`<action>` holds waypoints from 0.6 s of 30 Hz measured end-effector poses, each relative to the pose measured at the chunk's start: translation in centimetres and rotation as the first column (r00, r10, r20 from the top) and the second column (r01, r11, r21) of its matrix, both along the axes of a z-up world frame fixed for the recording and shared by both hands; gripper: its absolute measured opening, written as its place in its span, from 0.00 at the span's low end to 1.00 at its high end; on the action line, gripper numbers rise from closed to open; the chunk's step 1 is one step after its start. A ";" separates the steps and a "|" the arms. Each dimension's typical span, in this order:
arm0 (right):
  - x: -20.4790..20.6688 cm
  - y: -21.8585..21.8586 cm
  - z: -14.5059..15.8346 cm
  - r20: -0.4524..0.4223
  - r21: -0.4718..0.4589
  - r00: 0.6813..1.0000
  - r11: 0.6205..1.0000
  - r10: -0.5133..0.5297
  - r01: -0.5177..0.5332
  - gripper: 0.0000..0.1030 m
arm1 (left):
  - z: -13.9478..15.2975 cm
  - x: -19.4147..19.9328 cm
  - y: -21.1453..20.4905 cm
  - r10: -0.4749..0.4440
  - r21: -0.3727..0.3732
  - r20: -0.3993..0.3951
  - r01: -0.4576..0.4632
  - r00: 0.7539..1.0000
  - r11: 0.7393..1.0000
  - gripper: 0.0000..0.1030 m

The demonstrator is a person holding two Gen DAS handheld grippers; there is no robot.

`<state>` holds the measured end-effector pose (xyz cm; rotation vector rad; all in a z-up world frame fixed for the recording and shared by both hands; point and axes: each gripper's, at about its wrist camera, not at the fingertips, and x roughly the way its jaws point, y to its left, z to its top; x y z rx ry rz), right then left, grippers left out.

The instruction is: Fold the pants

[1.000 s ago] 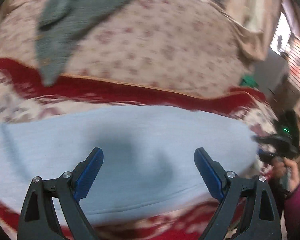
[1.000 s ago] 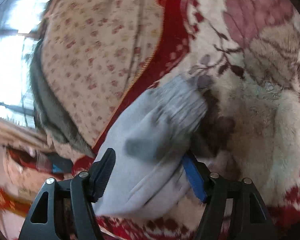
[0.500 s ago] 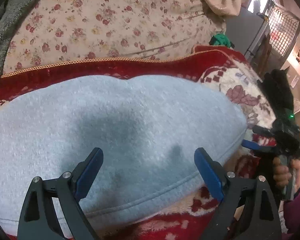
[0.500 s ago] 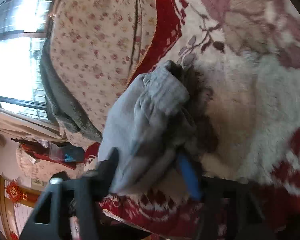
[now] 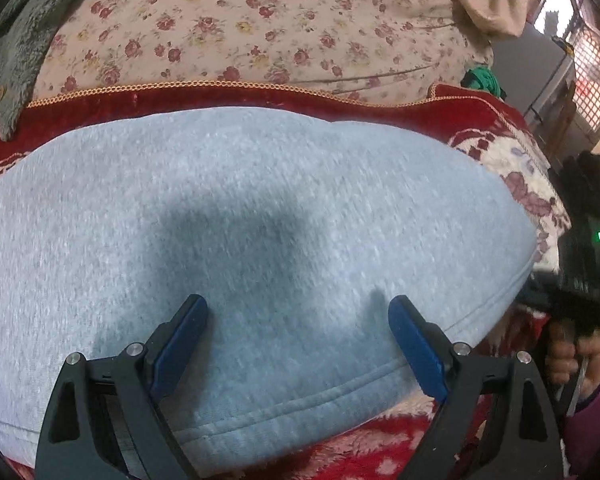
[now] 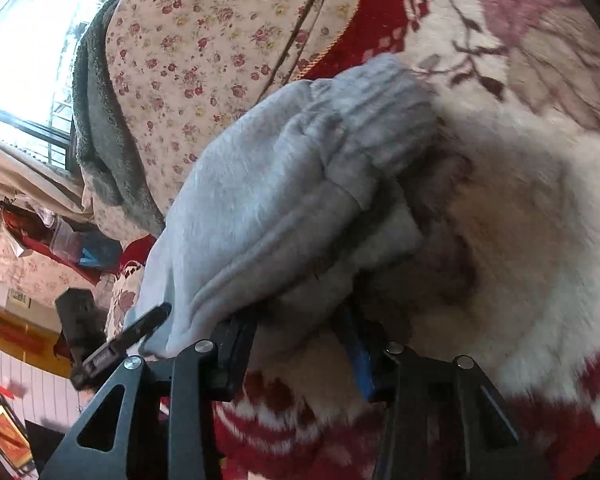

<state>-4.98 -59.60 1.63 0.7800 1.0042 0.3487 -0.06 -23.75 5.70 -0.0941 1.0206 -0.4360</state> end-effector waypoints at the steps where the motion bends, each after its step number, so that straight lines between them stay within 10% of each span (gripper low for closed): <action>1: 0.3 0.0 -0.5 0.005 0.001 1.000 1.000 -0.010 0.010 0.44 | -0.1 -0.1 -0.1 -0.003 0.006 0.004 0.003 1.000 1.000 0.89; 5: 1.1 -1.8 -1.3 0.014 0.175 0.994 0.979 -0.106 0.102 0.16 | -0.2 -0.5 -0.1 -0.023 0.010 0.024 0.023 0.999 1.000 0.89; 13: -1.7 -1.9 4.6 0.181 0.148 0.980 0.987 -0.081 0.054 0.13 | -0.3 -1.3 1.1 -0.055 -0.032 0.022 0.056 0.998 0.998 0.89; 18: -2.8 -2.2 0.8 0.032 0.073 0.996 0.994 -0.079 0.077 0.13 | -0.6 -2.3 0.6 -0.113 0.019 0.055 0.112 0.992 0.993 0.88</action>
